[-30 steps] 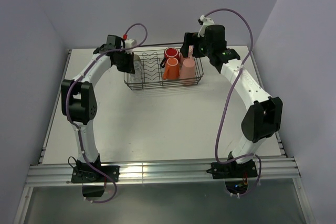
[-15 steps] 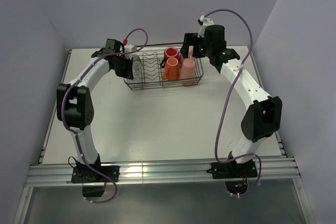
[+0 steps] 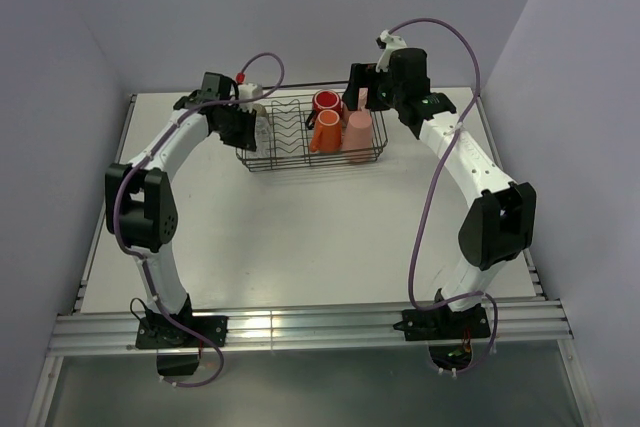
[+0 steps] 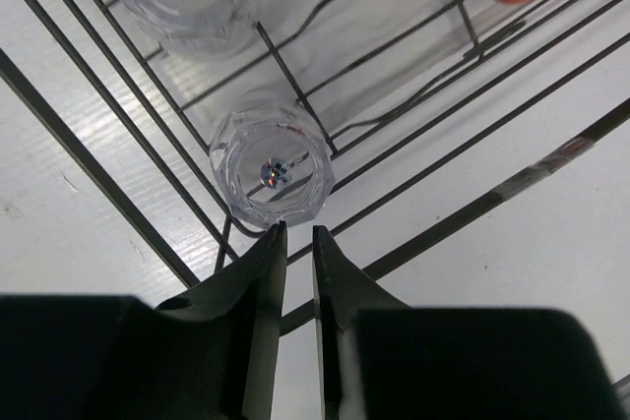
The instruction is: Load the cups into the dish rack
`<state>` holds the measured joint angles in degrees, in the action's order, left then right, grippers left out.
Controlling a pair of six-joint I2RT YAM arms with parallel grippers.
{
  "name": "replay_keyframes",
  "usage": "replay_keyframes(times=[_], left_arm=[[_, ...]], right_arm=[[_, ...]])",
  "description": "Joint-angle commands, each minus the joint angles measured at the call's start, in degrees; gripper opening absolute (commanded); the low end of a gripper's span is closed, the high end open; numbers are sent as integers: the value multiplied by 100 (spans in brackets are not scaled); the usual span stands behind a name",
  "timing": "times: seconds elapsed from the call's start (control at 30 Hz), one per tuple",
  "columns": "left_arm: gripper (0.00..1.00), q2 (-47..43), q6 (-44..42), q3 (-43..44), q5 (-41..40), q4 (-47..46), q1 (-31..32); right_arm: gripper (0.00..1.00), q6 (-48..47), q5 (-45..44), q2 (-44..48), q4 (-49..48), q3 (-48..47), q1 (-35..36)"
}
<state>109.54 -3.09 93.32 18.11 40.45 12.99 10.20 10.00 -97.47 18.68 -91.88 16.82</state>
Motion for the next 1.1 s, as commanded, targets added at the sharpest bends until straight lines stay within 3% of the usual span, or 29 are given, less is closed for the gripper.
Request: replay_keyframes(times=[0.0, 0.3, 0.4, 0.5, 0.63, 0.9, 1.07], left_arm=[[24, -415, 151, 538, -35, -142, 28], [31, -1048, 125, 600, -150, -783, 37], [48, -1355, 125, 389, -89, -907, 37], [99, -1776, 203, 21, -149, -1117, 28], [99, -2470, 474, -524, -606, -1522, -16], [99, -2691, 1328, -850, -1731, -1065, -297], [99, -3078, 1478, -1702, -1618, -1469, -604]], right_arm=[[100, -18, -7, -9, -57, -234, -65], [100, -167, -121, 105, -66, -182, -91], [100, -220, -191, 219, -66, -86, -152], [100, -281, -235, 448, -92, 134, -266], [100, -492, -218, 1009, -92, 582, -495], [100, -923, -60, 2362, -92, 1812, -1171], [100, -1160, -42, 2944, -189, 2550, -1269]])
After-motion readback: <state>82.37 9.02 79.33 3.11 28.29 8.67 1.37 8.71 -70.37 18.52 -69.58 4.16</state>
